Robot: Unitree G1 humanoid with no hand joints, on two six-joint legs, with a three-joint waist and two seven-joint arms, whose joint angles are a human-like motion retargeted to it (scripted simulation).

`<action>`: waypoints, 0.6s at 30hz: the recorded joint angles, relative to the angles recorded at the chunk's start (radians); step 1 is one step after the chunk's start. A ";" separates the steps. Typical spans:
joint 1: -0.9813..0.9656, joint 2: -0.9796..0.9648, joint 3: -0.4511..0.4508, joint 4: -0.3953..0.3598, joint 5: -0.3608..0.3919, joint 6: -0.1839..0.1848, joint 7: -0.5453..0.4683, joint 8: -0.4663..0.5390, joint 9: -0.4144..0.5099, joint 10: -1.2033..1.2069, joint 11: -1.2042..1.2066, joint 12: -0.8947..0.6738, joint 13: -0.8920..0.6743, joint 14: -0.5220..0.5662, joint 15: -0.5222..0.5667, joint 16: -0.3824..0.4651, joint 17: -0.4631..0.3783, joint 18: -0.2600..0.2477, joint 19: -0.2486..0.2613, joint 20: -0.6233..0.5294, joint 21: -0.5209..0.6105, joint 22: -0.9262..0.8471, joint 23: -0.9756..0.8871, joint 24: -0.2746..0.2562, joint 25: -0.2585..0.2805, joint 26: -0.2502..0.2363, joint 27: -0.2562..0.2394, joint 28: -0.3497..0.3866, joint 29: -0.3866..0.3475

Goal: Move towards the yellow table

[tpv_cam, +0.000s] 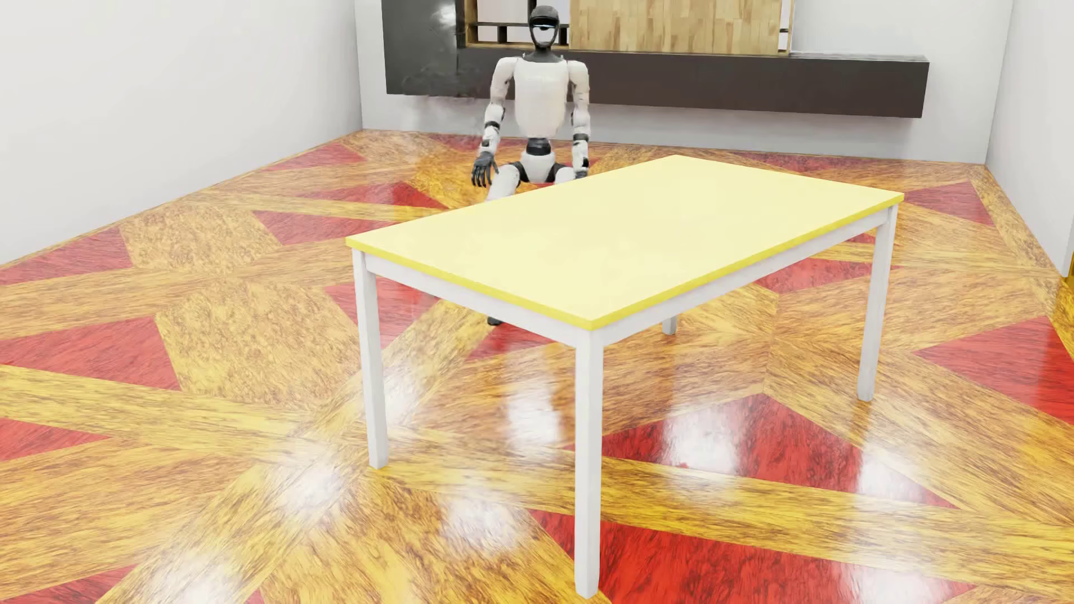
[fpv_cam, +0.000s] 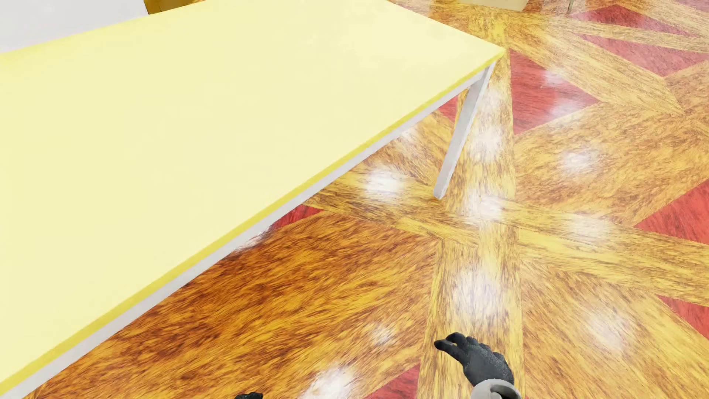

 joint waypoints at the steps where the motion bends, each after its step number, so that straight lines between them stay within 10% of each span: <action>1: 0.013 -0.032 -0.004 -0.012 -0.015 -0.006 -0.029 0.037 0.000 -0.008 0.033 -0.010 0.004 0.007 0.003 0.011 0.008 -0.012 0.019 -0.016 -0.008 0.023 0.075 0.007 0.034 0.008 0.010 -0.013 0.006; 5: 0.062 -0.063 -0.015 -0.050 -0.031 -0.022 -0.141 0.225 -0.006 -0.077 -0.231 -0.031 0.039 0.010 0.011 0.015 0.004 -0.062 0.081 0.019 0.001 0.072 0.347 -0.006 0.148 0.022 0.081 0.005 0.022; 8: 0.058 -0.003 -0.028 -0.065 0.090 -0.044 -0.261 0.586 -0.015 -0.104 -0.527 -0.029 0.098 0.016 0.139 0.015 0.042 -0.120 0.165 0.088 0.003 0.088 0.497 -0.027 0.238 0.002 0.144 0.036 0.017; 14: -0.045 0.054 -0.011 -0.016 0.094 -0.077 -0.483 0.321 -0.009 -0.105 -0.592 -0.042 0.131 0.042 0.003 0.008 0.071 -0.251 0.106 0.264 0.172 0.065 0.594 -0.079 0.240 0.017 0.128 0.112 0.143; 18: -0.133 0.040 -0.007 0.056 0.177 -0.042 -0.577 0.219 0.009 -0.064 -0.581 0.004 0.004 0.062 -0.020 -0.012 -0.006 -0.231 0.048 0.285 0.207 0.036 0.553 -0.035 0.219 -0.010 0.139 0.063 0.052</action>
